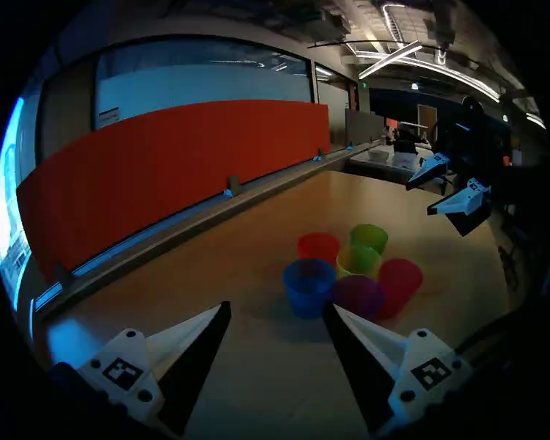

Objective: Pour water

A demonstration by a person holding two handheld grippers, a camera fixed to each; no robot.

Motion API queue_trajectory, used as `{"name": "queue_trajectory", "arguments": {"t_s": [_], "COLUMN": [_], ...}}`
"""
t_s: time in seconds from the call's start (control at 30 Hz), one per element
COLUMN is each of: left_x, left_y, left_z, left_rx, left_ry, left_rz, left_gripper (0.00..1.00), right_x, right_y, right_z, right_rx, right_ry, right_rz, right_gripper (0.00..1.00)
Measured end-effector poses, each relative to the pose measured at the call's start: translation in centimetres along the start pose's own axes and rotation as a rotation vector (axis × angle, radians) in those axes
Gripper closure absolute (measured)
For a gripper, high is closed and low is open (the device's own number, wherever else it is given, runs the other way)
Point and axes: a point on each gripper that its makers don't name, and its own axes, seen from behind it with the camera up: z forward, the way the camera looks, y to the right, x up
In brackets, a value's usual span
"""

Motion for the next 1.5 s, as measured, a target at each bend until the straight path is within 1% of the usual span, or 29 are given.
{"name": "queue_trajectory", "arguments": {"t_s": [0.1, 0.3, 0.63, 0.8, 1.1, 1.27, 1.5], "left_x": [-0.5, -1.8, -3.4, -3.9, -4.4, -4.5, -4.8], "left_y": [-0.1, 0.3, -0.5, -0.6, 0.2, 1.1, 2.2], "left_z": [1.0, 2.8, 5.1, 6.1, 7.7, 8.5, 9.1], "left_rx": [-0.014, -0.058, -0.08, -0.097, -0.147, -0.172, -0.202], "left_ry": [-0.015, -0.056, -0.1, -0.114, -0.135, -0.136, -0.139], "left_rz": [0.004, 0.015, 0.033, 0.033, 0.049, 0.051, 0.056], "left_gripper": [0.07, 0.07, 0.07, 0.08, 0.07, 0.07, 0.07], "right_x": [-0.2, -0.8, -2.2, -2.9, -3.8, -4.0, -4.0], "right_y": [0.2, 0.2, 0.0, 0.1, 0.3, 0.5, 0.7], "right_z": [0.5, 1.6, 3.7, 4.5, 5.4, 5.6, 5.7], "right_rx": [0.007, 0.026, 0.051, 0.058, 0.063, 0.064, 0.063], "right_ry": [-0.006, -0.027, -0.056, -0.069, -0.084, -0.086, -0.089], "right_rz": [-0.001, -0.009, -0.005, -0.002, 0.01, 0.013, 0.011], "right_gripper": [0.0, 0.0, 0.0, 0.0, 0.0, 0.0, 0.0]}}
